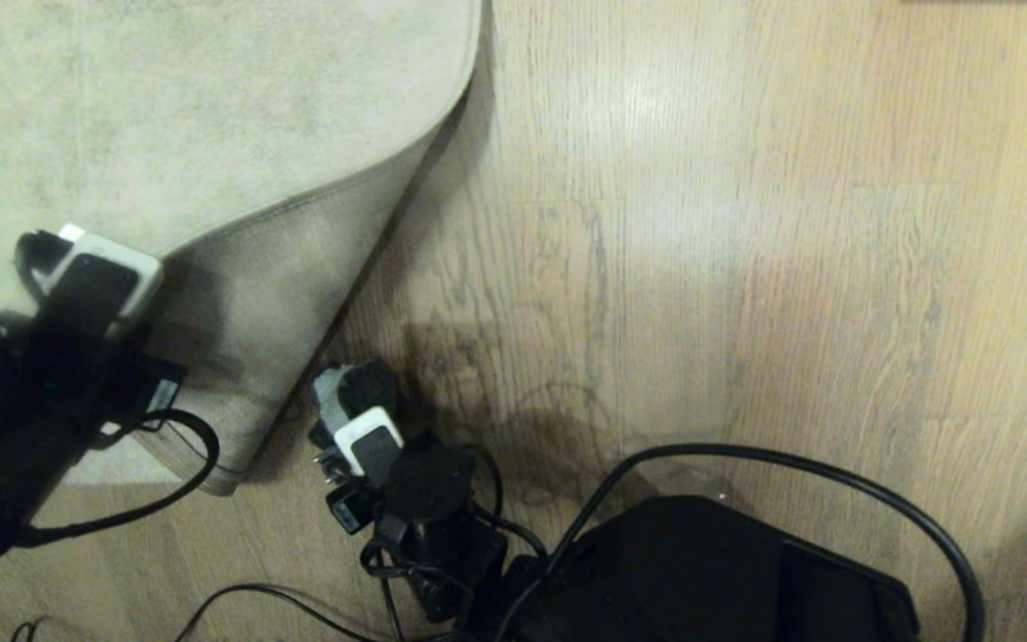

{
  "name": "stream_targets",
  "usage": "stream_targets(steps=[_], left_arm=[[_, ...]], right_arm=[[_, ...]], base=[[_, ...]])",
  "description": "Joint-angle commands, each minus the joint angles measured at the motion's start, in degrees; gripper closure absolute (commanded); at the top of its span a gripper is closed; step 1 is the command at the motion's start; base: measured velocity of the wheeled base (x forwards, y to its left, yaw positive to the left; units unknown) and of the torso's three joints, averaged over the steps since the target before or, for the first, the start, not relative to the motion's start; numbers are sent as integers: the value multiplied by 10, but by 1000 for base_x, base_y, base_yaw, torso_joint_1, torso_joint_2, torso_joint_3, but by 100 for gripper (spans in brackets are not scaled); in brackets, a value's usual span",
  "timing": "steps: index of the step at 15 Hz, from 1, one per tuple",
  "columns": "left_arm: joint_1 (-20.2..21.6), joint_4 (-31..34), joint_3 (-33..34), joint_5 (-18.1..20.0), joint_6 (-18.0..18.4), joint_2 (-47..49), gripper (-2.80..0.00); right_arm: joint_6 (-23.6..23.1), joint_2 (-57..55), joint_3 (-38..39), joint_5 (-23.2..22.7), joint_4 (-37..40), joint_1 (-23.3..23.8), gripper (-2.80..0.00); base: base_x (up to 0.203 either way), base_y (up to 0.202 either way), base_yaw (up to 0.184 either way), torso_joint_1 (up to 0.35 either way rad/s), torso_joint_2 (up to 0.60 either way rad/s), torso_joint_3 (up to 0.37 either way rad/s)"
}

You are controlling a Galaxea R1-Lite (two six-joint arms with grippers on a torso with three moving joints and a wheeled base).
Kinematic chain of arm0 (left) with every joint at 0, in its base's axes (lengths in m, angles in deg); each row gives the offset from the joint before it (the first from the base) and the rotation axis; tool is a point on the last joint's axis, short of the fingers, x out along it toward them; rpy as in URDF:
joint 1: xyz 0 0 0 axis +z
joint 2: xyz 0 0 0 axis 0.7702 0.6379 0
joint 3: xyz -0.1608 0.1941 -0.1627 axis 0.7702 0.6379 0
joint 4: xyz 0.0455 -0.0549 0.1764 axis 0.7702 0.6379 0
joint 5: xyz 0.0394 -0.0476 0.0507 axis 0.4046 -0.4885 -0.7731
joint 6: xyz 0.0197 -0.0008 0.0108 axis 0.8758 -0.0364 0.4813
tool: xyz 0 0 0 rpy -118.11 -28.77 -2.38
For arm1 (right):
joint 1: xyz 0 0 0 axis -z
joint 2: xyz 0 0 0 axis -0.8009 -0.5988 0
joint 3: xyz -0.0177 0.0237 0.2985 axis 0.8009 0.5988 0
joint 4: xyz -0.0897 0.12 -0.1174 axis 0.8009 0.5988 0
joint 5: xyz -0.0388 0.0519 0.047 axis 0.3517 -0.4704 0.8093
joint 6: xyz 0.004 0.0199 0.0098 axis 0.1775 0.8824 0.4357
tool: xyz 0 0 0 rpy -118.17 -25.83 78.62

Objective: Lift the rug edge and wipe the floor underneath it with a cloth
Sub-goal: Wipe the floor under the carpet with a rag

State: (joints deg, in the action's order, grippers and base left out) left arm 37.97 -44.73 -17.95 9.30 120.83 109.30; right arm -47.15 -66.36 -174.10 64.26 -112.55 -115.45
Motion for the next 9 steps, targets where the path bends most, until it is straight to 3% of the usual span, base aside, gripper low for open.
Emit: stream_targets(steps=[1, 9], left_arm=[[1, -3, 0, -4, 2, 2, 0], [0, -3, 3, -3, 3, 2, 0]], right_arm=[[-2, -26, -30, 5, -6, 15, 0], [-15, -14, -88, 7, -1, 81, 0]], base=[[0, 0, 0, 0, 0, 0], [0, 0, 0, 0, 0, 0]])
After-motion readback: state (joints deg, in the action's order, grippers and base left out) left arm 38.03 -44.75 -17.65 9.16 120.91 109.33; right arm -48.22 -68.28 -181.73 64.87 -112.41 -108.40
